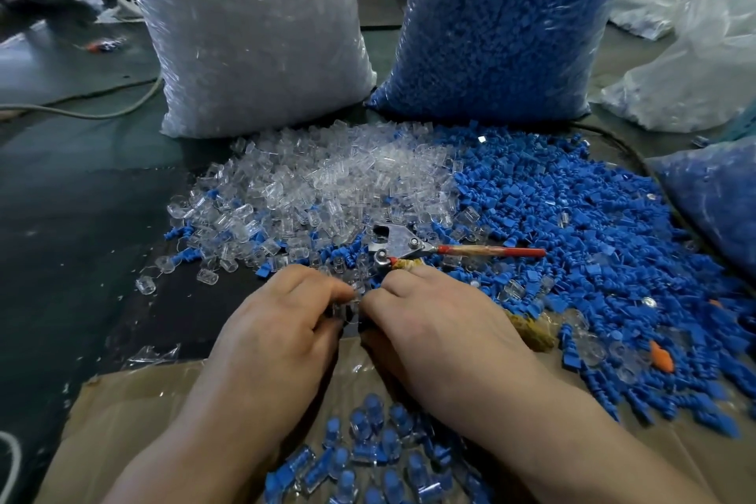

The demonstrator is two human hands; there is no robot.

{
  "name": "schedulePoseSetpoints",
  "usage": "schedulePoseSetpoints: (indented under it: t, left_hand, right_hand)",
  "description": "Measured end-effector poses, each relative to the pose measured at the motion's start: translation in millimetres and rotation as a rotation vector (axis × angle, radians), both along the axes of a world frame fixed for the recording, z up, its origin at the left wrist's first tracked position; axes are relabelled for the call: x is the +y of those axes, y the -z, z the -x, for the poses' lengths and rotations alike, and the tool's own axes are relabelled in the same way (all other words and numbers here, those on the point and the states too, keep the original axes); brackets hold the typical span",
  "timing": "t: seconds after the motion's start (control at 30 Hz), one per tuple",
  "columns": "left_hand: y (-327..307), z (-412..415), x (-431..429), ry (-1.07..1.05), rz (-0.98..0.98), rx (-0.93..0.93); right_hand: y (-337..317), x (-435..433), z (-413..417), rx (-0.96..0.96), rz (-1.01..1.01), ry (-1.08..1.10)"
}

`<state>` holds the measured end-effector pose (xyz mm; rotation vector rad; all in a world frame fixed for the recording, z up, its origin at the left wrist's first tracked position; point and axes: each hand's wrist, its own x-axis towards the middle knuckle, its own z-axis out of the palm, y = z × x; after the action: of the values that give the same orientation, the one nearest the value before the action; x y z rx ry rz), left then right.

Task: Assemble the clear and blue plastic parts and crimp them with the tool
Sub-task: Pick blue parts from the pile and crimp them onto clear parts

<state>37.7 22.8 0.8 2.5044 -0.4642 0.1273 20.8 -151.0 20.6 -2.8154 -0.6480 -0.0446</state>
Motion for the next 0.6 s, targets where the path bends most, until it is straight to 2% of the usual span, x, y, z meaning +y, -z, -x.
schedulePoseSetpoints:
  t: [0.33,0.43,0.6]
  left_hand:
    - [-5.1,3.8,-4.1,-0.076,-0.028,0.016]
    - [-3.9,4.9,-0.6,-0.193,0.128,0.064]
    - [-0.4,6.3,2.6,-0.326,0.502,0.165]
  right_hand:
    - [2.1,0.0,-0.7,-0.014,-0.032,-0.048]
    - [5.1,0.5,-1.4,-0.015,-0.029,-0.025]
    - [7.8,1.0,-2.0,-0.02,-0.035,-0.003]
